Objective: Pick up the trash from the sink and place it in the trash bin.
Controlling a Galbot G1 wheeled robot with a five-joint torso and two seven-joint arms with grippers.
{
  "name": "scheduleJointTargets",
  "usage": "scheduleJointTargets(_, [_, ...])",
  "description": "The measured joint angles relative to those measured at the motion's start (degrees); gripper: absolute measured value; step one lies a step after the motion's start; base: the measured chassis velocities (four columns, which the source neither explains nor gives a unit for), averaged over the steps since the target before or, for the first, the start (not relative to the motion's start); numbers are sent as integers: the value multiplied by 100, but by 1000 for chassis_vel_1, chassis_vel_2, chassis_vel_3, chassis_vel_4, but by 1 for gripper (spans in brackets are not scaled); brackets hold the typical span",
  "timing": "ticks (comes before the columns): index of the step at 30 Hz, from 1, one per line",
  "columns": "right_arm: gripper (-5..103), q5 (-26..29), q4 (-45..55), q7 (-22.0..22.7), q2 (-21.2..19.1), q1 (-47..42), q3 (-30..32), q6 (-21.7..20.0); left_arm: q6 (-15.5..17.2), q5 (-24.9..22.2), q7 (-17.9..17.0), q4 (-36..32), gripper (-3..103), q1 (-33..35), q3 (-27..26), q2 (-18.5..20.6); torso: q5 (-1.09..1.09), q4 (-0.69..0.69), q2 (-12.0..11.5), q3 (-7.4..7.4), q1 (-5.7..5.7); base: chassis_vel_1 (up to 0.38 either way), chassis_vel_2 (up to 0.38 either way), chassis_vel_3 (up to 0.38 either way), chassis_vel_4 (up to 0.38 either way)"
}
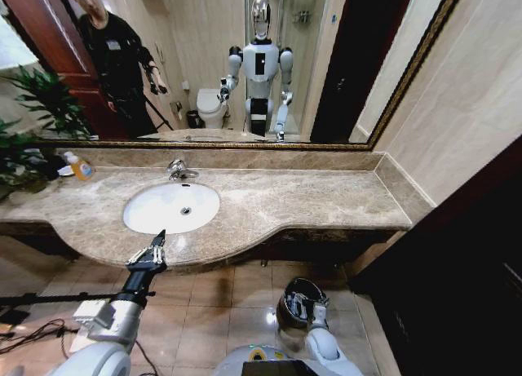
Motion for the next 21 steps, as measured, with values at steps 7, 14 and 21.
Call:
scheduleJointTargets(7, [100, -47, 647, 94, -96, -253, 57, 170, 0, 0, 0, 0, 0, 0, 0, 0, 0, 0, 0, 0, 0, 0, 0, 0, 0])
scheduleJointTargets(14, [100, -277, 1245, -269, -207, -494, 165, 282, 0, 0, 0, 0, 0, 0, 0, 0, 0, 0, 0, 0, 0, 0, 0, 0, 0])
scheduleJointTargets(21, [100, -579, 2647, -154, -218, -803, 323, -1, 0, 0, 0, 0, 0, 0, 0, 0, 1, 0, 0, 0, 0, 0, 0, 0, 0])
